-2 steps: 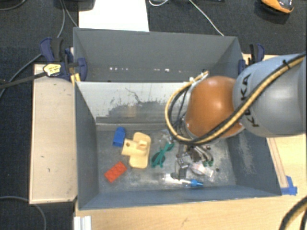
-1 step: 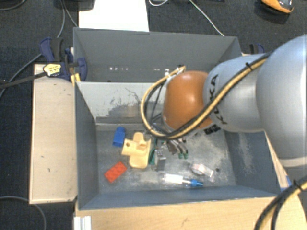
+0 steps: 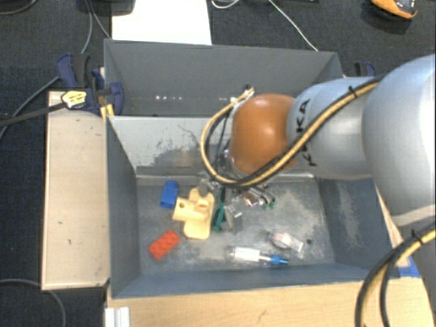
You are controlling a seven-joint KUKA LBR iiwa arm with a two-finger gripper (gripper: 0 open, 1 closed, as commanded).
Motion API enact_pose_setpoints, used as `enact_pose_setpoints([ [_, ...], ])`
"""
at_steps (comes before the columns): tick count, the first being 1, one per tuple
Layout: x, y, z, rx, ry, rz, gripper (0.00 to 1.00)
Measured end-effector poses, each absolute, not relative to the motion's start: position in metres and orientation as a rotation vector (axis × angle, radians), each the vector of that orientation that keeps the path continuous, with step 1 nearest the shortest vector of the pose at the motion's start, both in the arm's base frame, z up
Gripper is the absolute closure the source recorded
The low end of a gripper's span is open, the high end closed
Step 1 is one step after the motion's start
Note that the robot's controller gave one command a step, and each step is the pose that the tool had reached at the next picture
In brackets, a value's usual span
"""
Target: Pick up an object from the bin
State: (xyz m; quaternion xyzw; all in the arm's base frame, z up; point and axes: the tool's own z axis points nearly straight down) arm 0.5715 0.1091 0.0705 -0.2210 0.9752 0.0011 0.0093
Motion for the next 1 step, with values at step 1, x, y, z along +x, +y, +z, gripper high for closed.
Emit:
enact_pose_setpoints([
  [1, 0.5497, 0.1771, 0.073, -0.072, 3.118, 0.015, 1.0],
])
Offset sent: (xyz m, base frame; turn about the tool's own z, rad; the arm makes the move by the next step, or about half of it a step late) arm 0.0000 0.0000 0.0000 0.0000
